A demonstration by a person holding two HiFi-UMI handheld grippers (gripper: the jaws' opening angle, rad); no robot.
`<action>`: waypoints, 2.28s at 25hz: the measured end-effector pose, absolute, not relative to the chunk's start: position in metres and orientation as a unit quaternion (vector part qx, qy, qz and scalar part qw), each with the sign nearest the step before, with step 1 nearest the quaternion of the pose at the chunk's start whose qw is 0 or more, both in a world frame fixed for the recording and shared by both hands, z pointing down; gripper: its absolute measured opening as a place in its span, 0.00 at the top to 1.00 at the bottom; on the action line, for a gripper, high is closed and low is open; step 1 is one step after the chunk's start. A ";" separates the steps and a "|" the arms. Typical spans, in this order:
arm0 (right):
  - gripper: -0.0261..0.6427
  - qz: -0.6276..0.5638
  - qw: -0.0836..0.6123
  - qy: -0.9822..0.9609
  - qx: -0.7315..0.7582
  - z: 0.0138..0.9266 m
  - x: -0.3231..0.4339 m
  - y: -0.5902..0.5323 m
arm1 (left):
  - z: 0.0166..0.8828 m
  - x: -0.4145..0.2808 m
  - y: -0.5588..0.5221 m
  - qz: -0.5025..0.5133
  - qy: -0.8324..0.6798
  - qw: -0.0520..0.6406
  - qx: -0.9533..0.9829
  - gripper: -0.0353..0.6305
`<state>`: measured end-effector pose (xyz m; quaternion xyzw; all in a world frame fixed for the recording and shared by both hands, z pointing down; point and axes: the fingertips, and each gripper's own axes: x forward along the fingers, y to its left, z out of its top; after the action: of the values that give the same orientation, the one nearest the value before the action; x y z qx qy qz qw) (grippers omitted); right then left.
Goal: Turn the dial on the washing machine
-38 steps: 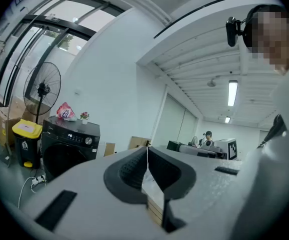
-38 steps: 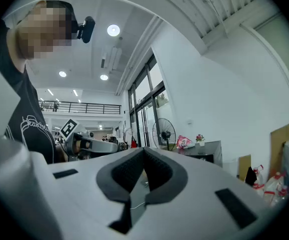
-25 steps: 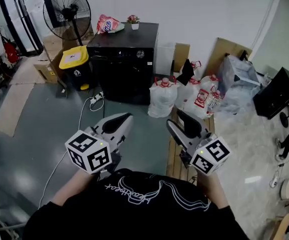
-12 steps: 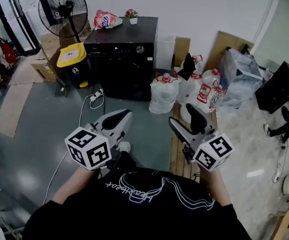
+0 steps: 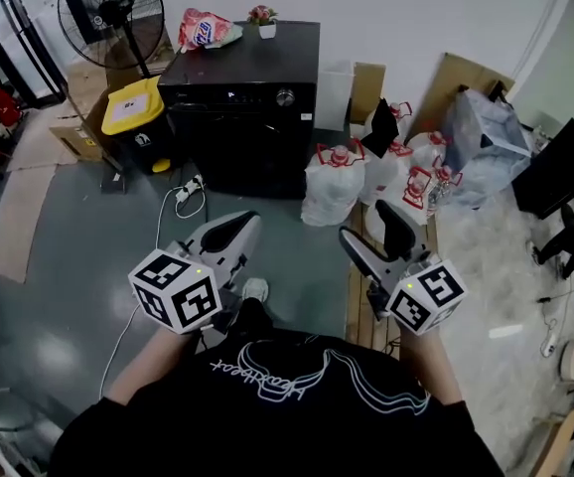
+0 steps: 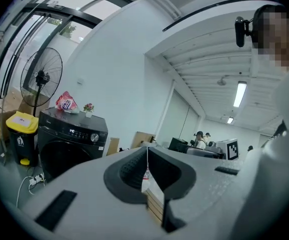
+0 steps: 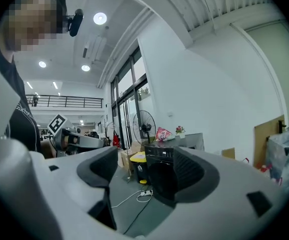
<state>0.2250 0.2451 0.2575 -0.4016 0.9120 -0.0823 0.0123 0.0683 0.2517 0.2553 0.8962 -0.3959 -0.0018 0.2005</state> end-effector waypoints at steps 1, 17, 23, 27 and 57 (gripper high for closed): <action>0.45 -0.086 0.009 0.911 -0.404 0.262 0.219 0.233 | 0.260 0.061 0.238 -0.001 -0.396 0.206 0.895 0.93; 0.44 -0.143 -0.032 0.871 -0.469 0.320 0.122 0.015 | 0.319 -0.051 0.004 0.026 -0.379 0.233 0.895 0.93; 0.44 -0.155 -0.043 0.857 -0.490 0.349 0.109 -0.046 | 0.337 -0.075 -0.055 0.026 -0.373 0.231 0.898 0.93; 0.44 -0.138 -0.052 0.850 -0.505 0.357 0.100 -0.081 | 0.341 -0.086 -0.084 0.033 -0.368 0.218 0.903 0.93; 0.47 -0.025 -0.228 0.770 -0.596 0.483 0.082 -0.252 | 0.386 -0.145 -0.161 0.073 -0.446 0.278 0.848 0.93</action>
<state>0.0822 -0.2521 0.4834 -0.5961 0.7696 -0.0245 -0.2275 -0.1449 -0.1606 0.3865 0.8476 -0.4462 0.0728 0.2777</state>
